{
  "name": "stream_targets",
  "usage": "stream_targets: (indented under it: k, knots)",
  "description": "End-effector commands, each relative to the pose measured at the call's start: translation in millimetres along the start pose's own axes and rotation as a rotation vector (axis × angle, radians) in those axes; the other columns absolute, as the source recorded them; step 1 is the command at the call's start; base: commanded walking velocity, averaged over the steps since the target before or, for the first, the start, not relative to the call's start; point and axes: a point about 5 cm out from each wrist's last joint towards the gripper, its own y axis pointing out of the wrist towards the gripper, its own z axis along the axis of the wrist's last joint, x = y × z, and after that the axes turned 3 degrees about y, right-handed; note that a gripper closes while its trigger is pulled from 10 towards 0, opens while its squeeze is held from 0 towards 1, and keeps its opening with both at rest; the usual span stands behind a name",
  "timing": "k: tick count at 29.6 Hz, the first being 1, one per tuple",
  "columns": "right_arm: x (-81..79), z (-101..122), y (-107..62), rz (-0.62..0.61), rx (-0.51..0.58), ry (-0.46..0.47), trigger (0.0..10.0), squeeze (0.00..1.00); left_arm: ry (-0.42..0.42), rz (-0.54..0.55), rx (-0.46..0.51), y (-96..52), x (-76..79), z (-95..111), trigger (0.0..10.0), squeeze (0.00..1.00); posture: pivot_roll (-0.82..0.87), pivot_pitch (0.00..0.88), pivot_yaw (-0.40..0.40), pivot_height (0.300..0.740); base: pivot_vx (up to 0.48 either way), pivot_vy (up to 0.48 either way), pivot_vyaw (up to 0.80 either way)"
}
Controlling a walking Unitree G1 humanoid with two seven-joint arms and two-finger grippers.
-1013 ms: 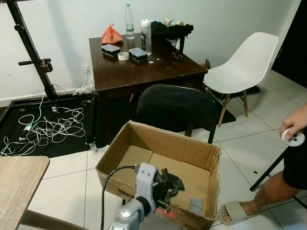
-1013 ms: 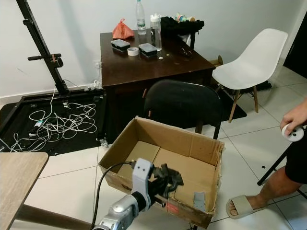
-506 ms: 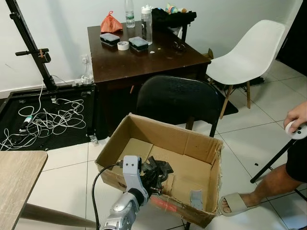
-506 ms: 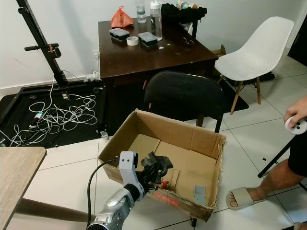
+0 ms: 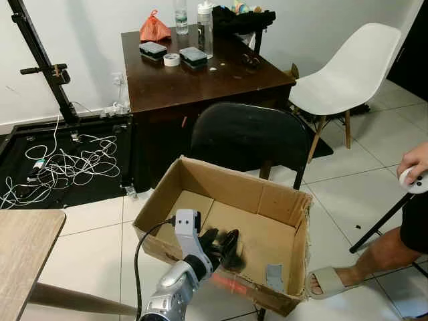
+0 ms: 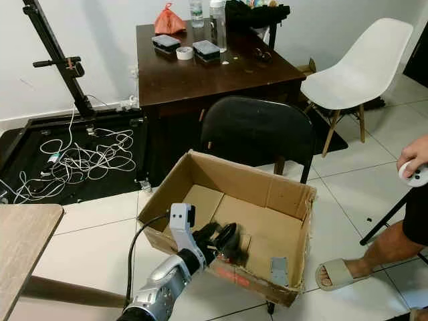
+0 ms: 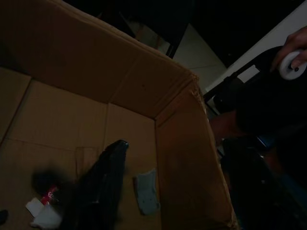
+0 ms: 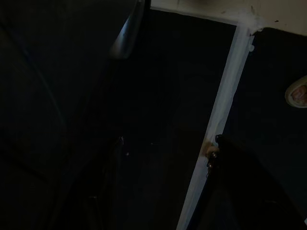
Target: Picking trash to rubbish bin
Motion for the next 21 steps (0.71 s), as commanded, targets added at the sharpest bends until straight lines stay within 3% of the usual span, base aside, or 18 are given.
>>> stream_targets:
  k: [1, 9, 10, 17, 18, 19, 21]
  knots:
    - [-9.5, -10, -0.8, 0.030, -0.036, 0.010, 10.0, 0.00, -0.158, -0.285, 0.097, 55.4, 114.0, 12, 10.0, 1.00, -0.23, 0.246, 0.102, 0.740, 0.000, 0.000, 0.00]
    - [-11.5, -11, -0.7, 0.036, -0.037, 0.007, 10.0, 0.00, -0.133, -0.263, 0.086, 54.9, 110.2, 11, 10.0, 1.00, -0.23, 0.246, 0.099, 0.740, 0.000, 0.000, 0.00]
    - [-11.5, -11, -0.7, 0.036, -0.037, 0.006, 10.0, 0.00, -0.122, -0.255, 0.086, 54.9, 109.2, 11, 10.0, 0.00, -0.23, 0.243, 0.098, 0.740, 0.000, 0.000, 0.00]
    - [-9.9, -8, -0.4, 0.034, -0.034, 0.001, 10.0, 0.00, -0.055, -0.177, 0.095, 51.5, 89.1, 14, 10.0, 0.00, -0.22, 0.228, 0.089, 0.740, 0.000, 0.000, 0.00]
    - [-9.2, -6, -0.2, 0.033, -0.031, -0.001, 10.0, 0.00, -0.023, -0.151, 0.105, 49.3, 80.4, 17, 10.0, 0.00, -0.22, 0.225, 0.088, 0.740, 0.000, 0.000, 0.00]
    - [-8.1, -2, 0.4, 0.033, -0.020, -0.005, 10.0, 0.00, 0.030, -0.071, 0.135, 43.0, 56.3, 26, 10.0, 0.00, -0.21, 0.212, 0.082, 0.740, 0.000, 0.000, 0.00]
    - [-7.7, 1, 0.8, 0.034, -0.014, -0.008, 10.0, 0.00, 0.054, -0.018, 0.152, 38.5, 41.2, 32, 10.0, 0.00, -0.20, 0.210, 0.081, 0.740, 0.000, 0.000, 0.00]
